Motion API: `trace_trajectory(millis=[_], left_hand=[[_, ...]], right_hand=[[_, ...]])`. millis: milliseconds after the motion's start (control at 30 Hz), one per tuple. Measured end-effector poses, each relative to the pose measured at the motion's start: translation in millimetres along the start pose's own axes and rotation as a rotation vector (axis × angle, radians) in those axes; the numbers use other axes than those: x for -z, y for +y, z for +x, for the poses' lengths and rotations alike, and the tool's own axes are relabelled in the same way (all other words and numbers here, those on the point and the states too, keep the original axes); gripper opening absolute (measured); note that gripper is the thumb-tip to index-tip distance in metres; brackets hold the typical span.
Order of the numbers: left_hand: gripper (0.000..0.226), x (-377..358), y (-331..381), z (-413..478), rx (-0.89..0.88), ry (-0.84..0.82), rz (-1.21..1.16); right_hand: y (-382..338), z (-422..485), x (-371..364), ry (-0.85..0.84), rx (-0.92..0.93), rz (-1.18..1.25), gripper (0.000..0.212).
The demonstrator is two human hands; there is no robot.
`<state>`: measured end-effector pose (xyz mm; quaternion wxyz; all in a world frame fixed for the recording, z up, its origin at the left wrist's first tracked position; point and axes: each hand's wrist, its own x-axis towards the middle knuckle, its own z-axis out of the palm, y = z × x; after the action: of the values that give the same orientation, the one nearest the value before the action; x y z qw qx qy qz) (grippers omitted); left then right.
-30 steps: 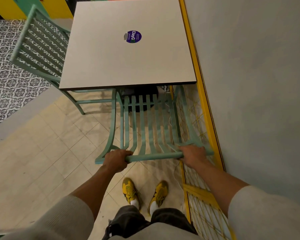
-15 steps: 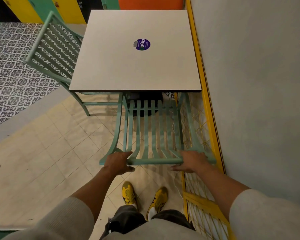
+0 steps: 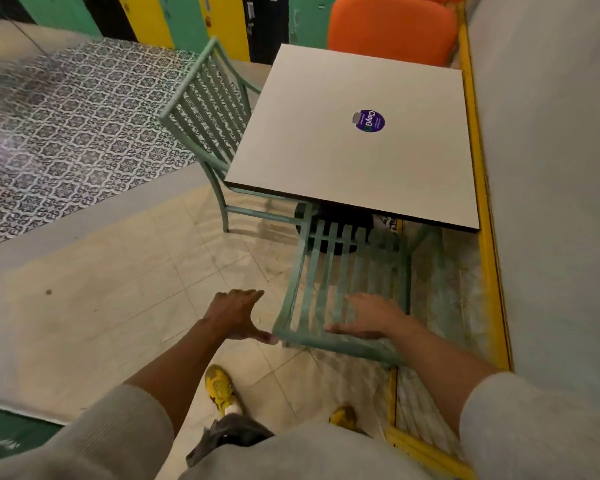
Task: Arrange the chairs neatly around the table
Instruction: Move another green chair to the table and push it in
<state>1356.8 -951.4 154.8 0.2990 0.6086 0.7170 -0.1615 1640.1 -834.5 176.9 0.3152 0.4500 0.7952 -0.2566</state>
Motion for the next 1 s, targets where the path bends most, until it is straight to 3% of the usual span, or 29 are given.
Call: trace_trajectory(millis=[233, 600, 800, 1000], left_hand=[[0.15, 33, -150, 5, 0.008, 0.021, -0.005], [0.146, 182, -388, 33, 0.051, 0.165, 0.087], [0.141, 279, -452, 87, -0.005, 0.197, 0.133], [0.14, 369, -498, 157, -0.036, 0.185, 0.151]], right_hand=[[-128, 61, 49, 0.021, -0.004, -0.042, 0.14], [-319, 173, 195, 0.218, 0.082, -0.09, 0.136], [-364, 246, 282, 0.302, 0.092, -0.056, 0.124], [-401, 334, 363, 0.271, 0.097, 0.023, 0.13]])
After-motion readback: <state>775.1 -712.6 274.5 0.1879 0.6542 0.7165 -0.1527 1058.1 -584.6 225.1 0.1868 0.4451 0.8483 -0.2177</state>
